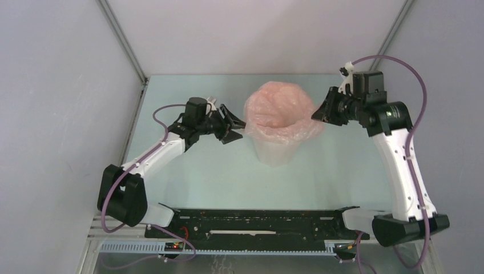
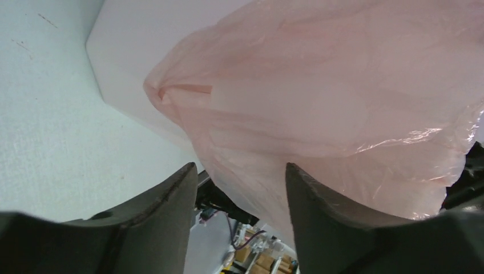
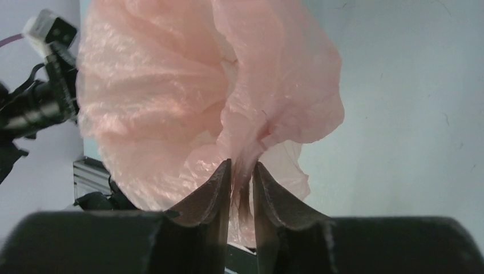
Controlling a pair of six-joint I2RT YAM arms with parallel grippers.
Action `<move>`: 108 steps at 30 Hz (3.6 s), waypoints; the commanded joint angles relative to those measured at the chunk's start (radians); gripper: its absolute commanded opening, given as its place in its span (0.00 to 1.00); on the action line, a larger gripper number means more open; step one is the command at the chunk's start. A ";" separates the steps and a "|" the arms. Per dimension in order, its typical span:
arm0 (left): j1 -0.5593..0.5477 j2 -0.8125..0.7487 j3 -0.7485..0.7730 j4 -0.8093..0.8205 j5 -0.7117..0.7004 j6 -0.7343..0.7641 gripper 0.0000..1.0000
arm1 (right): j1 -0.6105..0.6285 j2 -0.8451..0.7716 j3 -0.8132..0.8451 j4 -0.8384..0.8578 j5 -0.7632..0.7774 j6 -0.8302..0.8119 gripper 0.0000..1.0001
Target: Put the trash bags into the trash bin
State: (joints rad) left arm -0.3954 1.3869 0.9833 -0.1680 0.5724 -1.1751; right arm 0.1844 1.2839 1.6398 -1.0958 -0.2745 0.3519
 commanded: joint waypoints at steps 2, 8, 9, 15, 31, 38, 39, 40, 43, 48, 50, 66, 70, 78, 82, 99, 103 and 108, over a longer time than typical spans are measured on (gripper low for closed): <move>-0.011 0.004 -0.004 0.044 -0.002 -0.002 0.48 | -0.011 -0.161 -0.094 0.047 -0.057 0.047 0.24; -0.011 0.007 -0.014 -0.045 -0.004 0.080 0.11 | -0.043 -0.252 -0.256 0.076 -0.028 0.046 0.16; -0.012 0.005 -0.021 -0.062 -0.009 0.098 0.08 | -0.049 -0.260 -0.279 0.083 -0.016 0.039 0.15; -0.016 0.003 -0.051 -0.116 -0.022 0.156 0.00 | -0.085 -0.251 -0.396 0.151 0.020 -0.006 0.12; -0.077 0.118 -0.030 -0.169 -0.066 0.256 0.00 | -0.074 -0.080 -0.657 0.384 -0.037 -0.010 0.28; -0.080 0.145 -0.030 -0.185 -0.071 0.288 0.00 | -0.073 -0.042 -0.671 0.416 -0.035 -0.046 0.31; -0.081 0.152 -0.024 -0.190 -0.075 0.294 0.00 | -0.072 -0.022 -0.680 0.429 -0.043 -0.050 0.31; -0.083 0.160 -0.019 -0.197 -0.077 0.302 0.00 | -0.072 -0.003 -0.684 0.431 -0.046 -0.053 0.31; -0.089 0.181 -0.008 -0.216 -0.082 0.327 0.00 | -0.068 0.027 -0.675 0.384 -0.024 -0.069 0.33; -0.094 0.160 -0.001 -0.222 -0.076 0.326 0.00 | -0.075 -0.090 -0.590 0.201 0.118 -0.083 0.66; -0.094 0.146 0.014 -0.234 -0.074 0.333 0.01 | -0.087 -0.158 -0.555 0.139 0.147 -0.085 0.74; -0.095 0.174 0.077 -0.340 -0.060 0.429 0.04 | 0.239 0.045 0.146 0.071 0.246 -0.128 0.80; -0.100 0.174 0.093 -0.343 -0.058 0.427 0.04 | 0.338 0.190 0.207 0.141 0.270 -0.106 0.72; -0.123 0.153 0.097 -0.343 -0.067 0.416 0.04 | 0.400 0.325 0.027 0.310 0.413 0.062 0.65; -0.125 0.143 0.100 -0.355 -0.068 0.425 0.04 | 0.415 0.354 -0.096 0.497 0.414 0.066 0.57; -0.125 0.122 0.082 -0.388 -0.114 0.453 0.00 | 0.358 0.193 -0.103 0.281 0.323 -0.087 0.78; -0.125 0.121 0.087 -0.394 -0.121 0.457 0.00 | 0.343 0.162 -0.175 0.330 0.316 -0.119 0.76; -0.126 0.117 0.091 -0.396 -0.118 0.454 0.00 | 0.333 0.256 -0.184 0.380 0.342 -0.087 0.74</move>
State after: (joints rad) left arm -0.5133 1.5383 1.0233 -0.5480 0.4706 -0.7490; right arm 0.5205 1.4487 1.4796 -0.7559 0.0502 0.2756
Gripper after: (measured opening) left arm 0.005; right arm 0.749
